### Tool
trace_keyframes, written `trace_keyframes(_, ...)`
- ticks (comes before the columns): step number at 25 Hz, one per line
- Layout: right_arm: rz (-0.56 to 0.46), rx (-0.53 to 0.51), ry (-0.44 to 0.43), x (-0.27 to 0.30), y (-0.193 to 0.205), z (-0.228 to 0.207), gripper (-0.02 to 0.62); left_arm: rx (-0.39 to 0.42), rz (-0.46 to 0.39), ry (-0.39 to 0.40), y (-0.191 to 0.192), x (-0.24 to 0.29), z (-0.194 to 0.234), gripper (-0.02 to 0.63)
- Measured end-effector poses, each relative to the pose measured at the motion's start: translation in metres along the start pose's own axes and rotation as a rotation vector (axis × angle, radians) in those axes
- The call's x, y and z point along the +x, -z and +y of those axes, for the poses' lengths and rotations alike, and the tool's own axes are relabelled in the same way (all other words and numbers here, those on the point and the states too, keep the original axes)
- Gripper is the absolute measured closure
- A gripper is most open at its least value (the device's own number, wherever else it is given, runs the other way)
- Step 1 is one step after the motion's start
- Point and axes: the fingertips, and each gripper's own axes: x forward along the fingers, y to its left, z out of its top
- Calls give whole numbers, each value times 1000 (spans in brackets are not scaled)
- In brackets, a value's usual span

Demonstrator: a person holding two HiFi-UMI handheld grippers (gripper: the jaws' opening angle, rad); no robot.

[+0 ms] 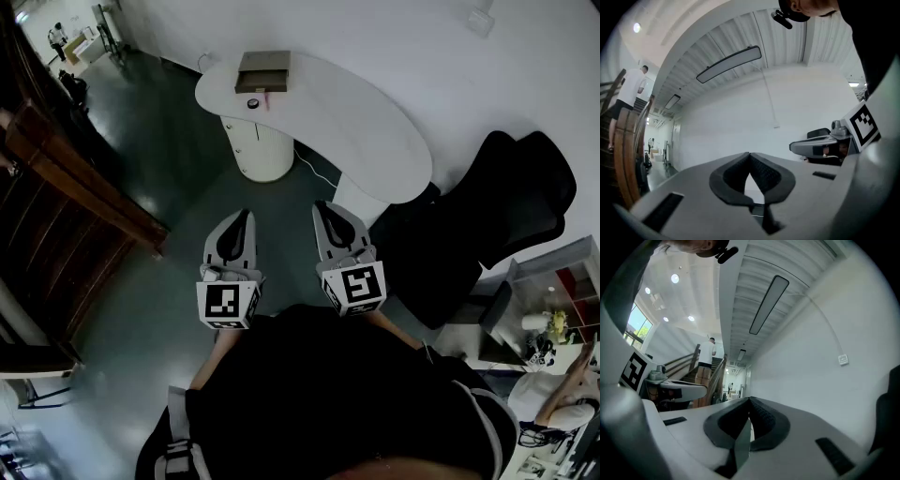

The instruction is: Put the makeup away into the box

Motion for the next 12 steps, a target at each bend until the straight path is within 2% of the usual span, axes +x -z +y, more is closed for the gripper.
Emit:
trace_keyframes(8, 0, -2, -12, 1, 9, -23, 574, 3, 4, -17, 3, 19, -16, 598)
trace_keyframes(12, 0, 52, -38, 1, 16, -31, 574, -5, 24, -17, 12, 25, -21, 598)
